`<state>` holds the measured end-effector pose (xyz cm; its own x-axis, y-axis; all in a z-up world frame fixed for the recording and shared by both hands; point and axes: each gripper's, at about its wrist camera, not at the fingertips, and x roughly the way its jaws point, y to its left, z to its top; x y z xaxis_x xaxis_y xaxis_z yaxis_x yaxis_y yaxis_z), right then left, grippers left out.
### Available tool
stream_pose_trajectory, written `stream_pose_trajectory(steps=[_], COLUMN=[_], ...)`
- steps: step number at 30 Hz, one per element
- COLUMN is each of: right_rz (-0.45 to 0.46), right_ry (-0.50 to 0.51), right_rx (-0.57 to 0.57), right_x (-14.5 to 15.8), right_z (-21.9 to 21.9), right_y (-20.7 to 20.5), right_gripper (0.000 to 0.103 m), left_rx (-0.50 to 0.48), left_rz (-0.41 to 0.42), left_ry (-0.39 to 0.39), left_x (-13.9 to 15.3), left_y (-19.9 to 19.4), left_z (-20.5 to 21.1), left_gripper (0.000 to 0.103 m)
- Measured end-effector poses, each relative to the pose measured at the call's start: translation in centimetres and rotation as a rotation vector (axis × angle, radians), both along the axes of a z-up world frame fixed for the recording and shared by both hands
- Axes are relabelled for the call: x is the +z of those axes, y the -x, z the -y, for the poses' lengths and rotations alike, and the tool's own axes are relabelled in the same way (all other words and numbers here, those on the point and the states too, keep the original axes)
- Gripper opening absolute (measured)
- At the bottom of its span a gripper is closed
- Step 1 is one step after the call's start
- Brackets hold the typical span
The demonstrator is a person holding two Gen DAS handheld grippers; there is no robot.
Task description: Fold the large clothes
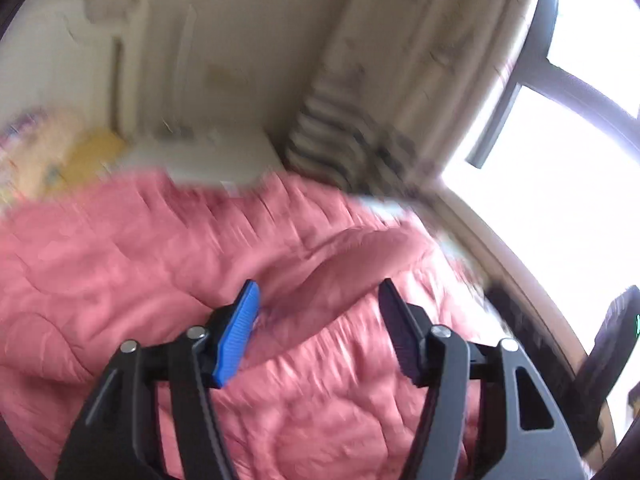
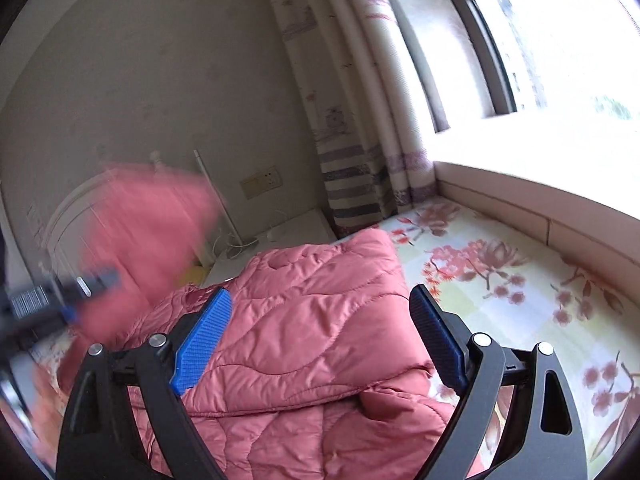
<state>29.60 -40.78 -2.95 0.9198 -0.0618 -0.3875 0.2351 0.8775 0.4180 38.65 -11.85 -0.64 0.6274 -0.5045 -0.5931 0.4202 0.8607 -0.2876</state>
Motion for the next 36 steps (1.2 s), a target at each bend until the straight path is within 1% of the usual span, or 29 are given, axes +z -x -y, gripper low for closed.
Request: stream_pose_trajectory(steps=[1,2,3,4,6,7,8,10,11,13,14,15,16,17,19,21,22,24,27,28,29,30,31,32,33,34,36], right_rz=[-0.008,-0.017,-0.021,-0.024,-0.022,-0.018,-0.013,-0.005,-0.005,-0.018,-0.027,-0.042,-0.054,-0.066,-0.091,-0.135,-0.169,-0.245,-0.321,-0.327,-0.333,-0.335,-0.314,-0.274,-0.224,-0.176,-0.139], right_ry=[-0.021,-0.037,-0.049,-0.057,-0.059,-0.057,-0.054,-0.048,-0.047,-0.046,-0.05,-0.056,-0.06,-0.055,-0.044,-0.019,0.003,0.039,0.01,0.0,-0.016,-0.019,-0.02,-0.029,-0.039,-0.034,0.011], right_rx=[-0.004,-0.007,-0.008,-0.008,-0.003,0.002,0.009,0.026,0.035,0.064,0.079,0.106,0.122,0.133,0.174,0.243,0.277,0.341,0.404,0.41,0.417,0.406,0.38,0.372,0.368,0.351,0.304], right_x=[-0.2,-0.4,-0.7,-0.8,-0.9,-0.9,-0.8,-0.7,-0.8,-0.9,-1.0,-1.2,-1.3,-1.3,-1.2,-0.9,-0.9,-0.9,-1.5,-1.7,-1.7,-1.6,-1.2,-0.8,-0.2,0.6,1.8], right_z=[0.4,0.7,0.9,0.9,0.6,0.5,0.5,0.1,-0.1,-0.4,-0.4,-0.6,-0.8,-1.0,-1.7,-2.9,-3.8,-5.6,-7.1,-7.5,-7.7,-7.9,-7.9,-7.8,-7.8,-7.6,-7.4], right_y=[-0.2,-0.4,-0.4,-0.4,-0.3,-0.2,-0.2,-0.1,-0.1,-0.4,-0.8,-1.1,-1.3,-1.5,-2.1,-3.1,-3.8,-5.4,-7.6,-8.0,-8.4,-8.5,-8.1,-7.5,-6.6,-5.4,-3.7], right_gripper=[0.086,0.086,0.086,0.086,0.086,0.086,0.086,0.086,0.086,0.086,0.086,0.086,0.086,0.085,0.085,0.085,0.085,0.085,0.083,0.079,0.064,0.047,0.036,0.02,0.016,0.015,0.013], left_rx=[-0.015,-0.013,0.009,0.029,0.099,0.144,0.238,0.415,0.546,0.702,0.785,0.83,0.855,0.872,0.86,0.839,0.808,0.777,0.763,0.764,0.771,0.777,0.785,0.792,0.798,0.8,0.796], left_rz=[0.002,0.022,0.063,0.099,0.184,0.218,0.263,0.294,0.281,0.239,0.209,0.196,0.183,0.153,0.161,0.153,0.142,0.134,0.123,0.115,0.104,0.096,0.087,0.075,0.058,0.042,0.019], left_ry=[-0.002,-0.017,-0.034,-0.036,-0.012,0.002,0.02,0.042,0.066,0.111,0.142,0.154,0.154,0.161,0.173,0.136,0.12,0.098,0.082,0.086,0.094,0.103,0.112,0.121,0.131,0.136,0.143], left_x=[-0.3,-0.5,0.1,0.5,1.6,2.4,2.7,3.3,2.8,1.6,0.4,-0.4,-0.9,-1.3,-1.0,-1.4,-1.5,-1.9,-1.9,-2.0,-2.2,-2.3,-2.5,-2.7,-2.9,-3.1,-3.4], left_y=[0.3,1.0,1.5,2.6,4.4,5.3,6.2,6.6,6.8,6.8,6.9,7.1,6.9,6.6,6.7,6.4,6.0,5.5,5.2,5.0,4.9,4.9,4.8,4.7,4.6,4.4,4.0], left_z=[-0.4,-0.9,-2.1,-3.2,-7.0,-9.7,-12.6,-17.1,-20.0,-23.6,-25.5,-26.5,-26.8,-27.3,-27.7,-26.9,-26.4,-25.9,-25.4,-25.5,-25.7,-26.0,-26.3,-26.6,-26.9,-27.0,-27.1], left_gripper=[0.063,0.067,0.072,0.076,0.09,0.093,0.098,0.099,0.099,0.099,0.098,0.098,0.098,0.098,0.099,0.099,0.099,0.1,0.1,0.1,0.1,0.1,0.1,0.1,0.1,0.1,0.1])
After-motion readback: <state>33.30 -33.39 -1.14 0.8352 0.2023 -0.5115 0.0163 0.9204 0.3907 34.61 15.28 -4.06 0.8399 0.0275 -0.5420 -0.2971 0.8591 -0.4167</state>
